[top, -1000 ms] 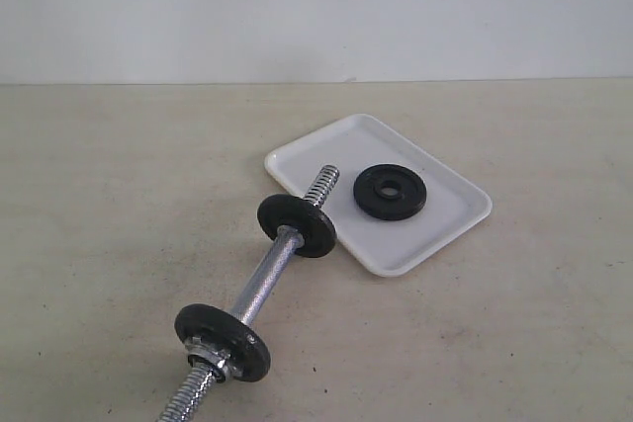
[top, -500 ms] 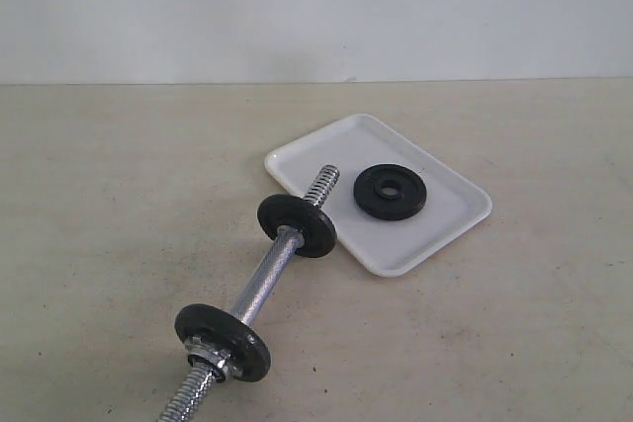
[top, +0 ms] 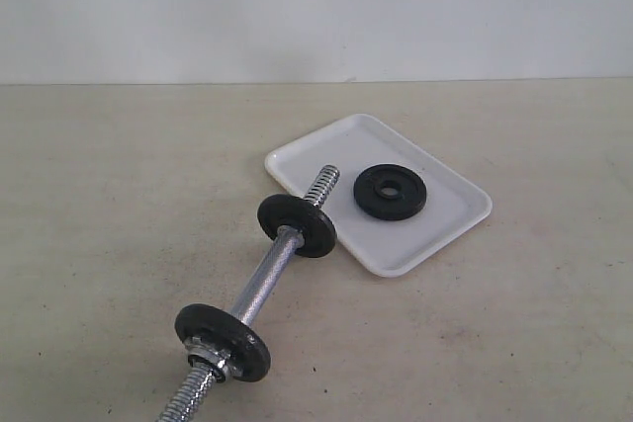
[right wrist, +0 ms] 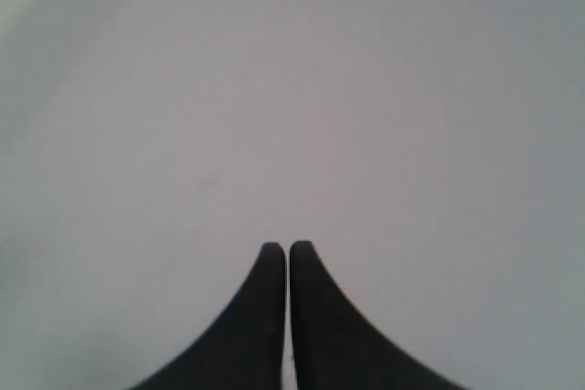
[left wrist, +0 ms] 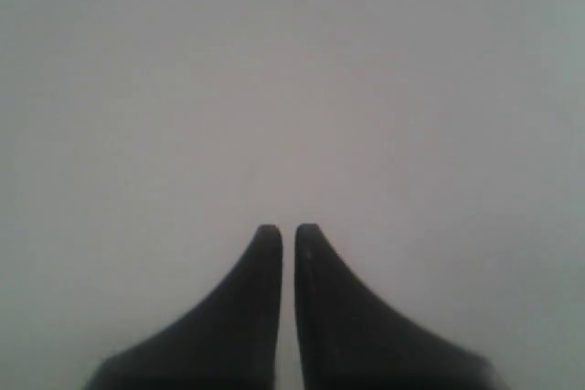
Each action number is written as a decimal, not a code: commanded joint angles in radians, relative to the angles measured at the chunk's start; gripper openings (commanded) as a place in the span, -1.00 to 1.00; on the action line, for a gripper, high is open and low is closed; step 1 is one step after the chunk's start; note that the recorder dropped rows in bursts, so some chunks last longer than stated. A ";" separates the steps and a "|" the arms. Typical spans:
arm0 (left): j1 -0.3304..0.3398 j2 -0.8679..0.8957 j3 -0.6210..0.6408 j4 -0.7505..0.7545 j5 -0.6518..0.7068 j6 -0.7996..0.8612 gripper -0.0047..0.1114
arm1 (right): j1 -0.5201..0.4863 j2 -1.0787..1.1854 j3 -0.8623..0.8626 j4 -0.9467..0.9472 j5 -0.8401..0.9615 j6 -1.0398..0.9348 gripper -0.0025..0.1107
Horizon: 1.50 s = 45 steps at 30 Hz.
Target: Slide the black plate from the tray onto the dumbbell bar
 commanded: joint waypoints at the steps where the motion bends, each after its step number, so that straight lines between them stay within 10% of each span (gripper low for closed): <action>1: 0.007 0.036 0.023 0.023 0.200 0.161 -0.84 | 0.001 0.010 -0.007 0.045 0.399 -0.102 -0.96; 8: 0.007 0.121 0.140 0.023 0.061 -0.064 -0.84 | 0.001 0.012 -0.011 0.905 0.590 -0.828 -0.96; 12: 0.007 0.251 0.158 0.023 -0.488 -0.290 -0.84 | 0.001 0.012 -0.011 1.351 0.622 -1.172 -0.96; 17: 0.007 0.375 0.173 0.023 -0.771 -0.290 -0.84 | 0.001 0.012 -0.011 1.508 0.741 -1.315 -0.96; 30: 0.007 0.460 0.324 0.023 -0.834 -0.073 -0.84 | 0.001 0.012 -0.011 1.696 0.759 -1.395 -0.96; 45: 0.007 0.289 0.165 -0.038 0.464 0.723 -0.84 | 0.001 0.012 -0.011 1.844 0.811 -1.398 -0.96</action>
